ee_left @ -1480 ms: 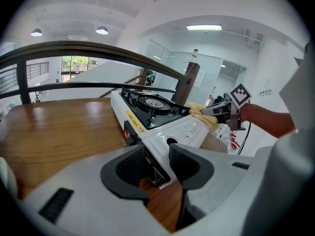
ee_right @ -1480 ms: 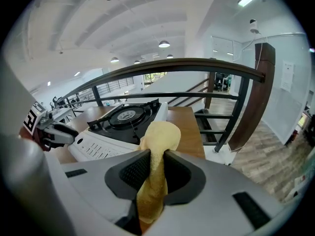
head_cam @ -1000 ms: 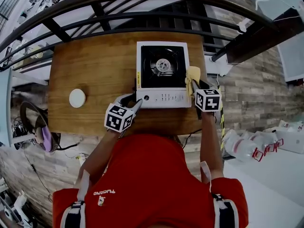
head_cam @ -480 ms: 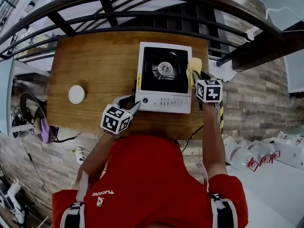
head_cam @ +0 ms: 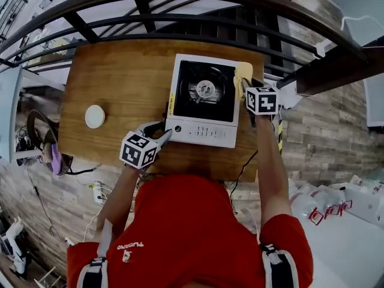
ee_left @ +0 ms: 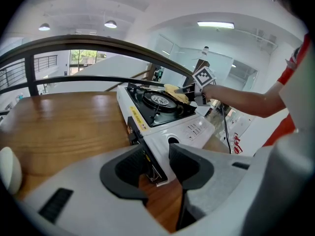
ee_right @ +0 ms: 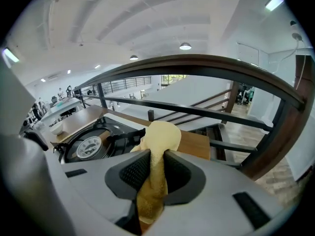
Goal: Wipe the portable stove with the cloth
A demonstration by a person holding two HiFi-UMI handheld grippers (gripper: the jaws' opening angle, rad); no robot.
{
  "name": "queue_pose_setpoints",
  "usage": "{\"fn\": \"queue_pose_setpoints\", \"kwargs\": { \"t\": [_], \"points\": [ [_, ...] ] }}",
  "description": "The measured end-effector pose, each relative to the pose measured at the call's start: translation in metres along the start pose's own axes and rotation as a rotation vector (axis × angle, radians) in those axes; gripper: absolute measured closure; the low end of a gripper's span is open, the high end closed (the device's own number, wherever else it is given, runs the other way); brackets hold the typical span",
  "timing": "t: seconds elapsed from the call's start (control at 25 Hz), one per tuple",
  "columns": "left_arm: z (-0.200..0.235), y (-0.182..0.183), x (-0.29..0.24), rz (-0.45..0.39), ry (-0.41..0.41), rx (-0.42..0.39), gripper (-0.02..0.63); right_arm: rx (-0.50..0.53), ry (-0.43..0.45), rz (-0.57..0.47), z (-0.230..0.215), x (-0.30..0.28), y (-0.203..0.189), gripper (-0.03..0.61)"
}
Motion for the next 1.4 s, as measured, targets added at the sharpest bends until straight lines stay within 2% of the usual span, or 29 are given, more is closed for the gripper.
{"fn": "queue_pose_setpoints", "kwargs": {
  "t": [0.24,0.6,1.12,1.4],
  "points": [
    [-0.001,0.0,0.003,-0.011,-0.004,0.006,0.451,0.047,-0.007,-0.002,-0.006,-0.017,0.017,0.491],
    [-0.001,0.001,0.002,-0.009,-0.007,0.005,0.453,0.175,0.011,-0.02,-0.019,-0.046,0.04,0.491],
    [-0.002,0.001,0.001,-0.005,-0.02,0.009,0.451,0.502,0.187,0.032,-0.011,-0.07,0.062,0.491],
    [-0.002,0.001,0.001,-0.007,-0.032,0.012,0.451,0.675,0.311,0.032,0.019,-0.075,0.072,0.491]
  ]
}}
Point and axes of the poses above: the fingertips, and each gripper's own axes: x backward along the fingers, z to its left, y out of its top, the point moved 2 cm from there along x, backward along the fingers, and after that the axes turned 12 degrees about -y, right-handed, at the moved point
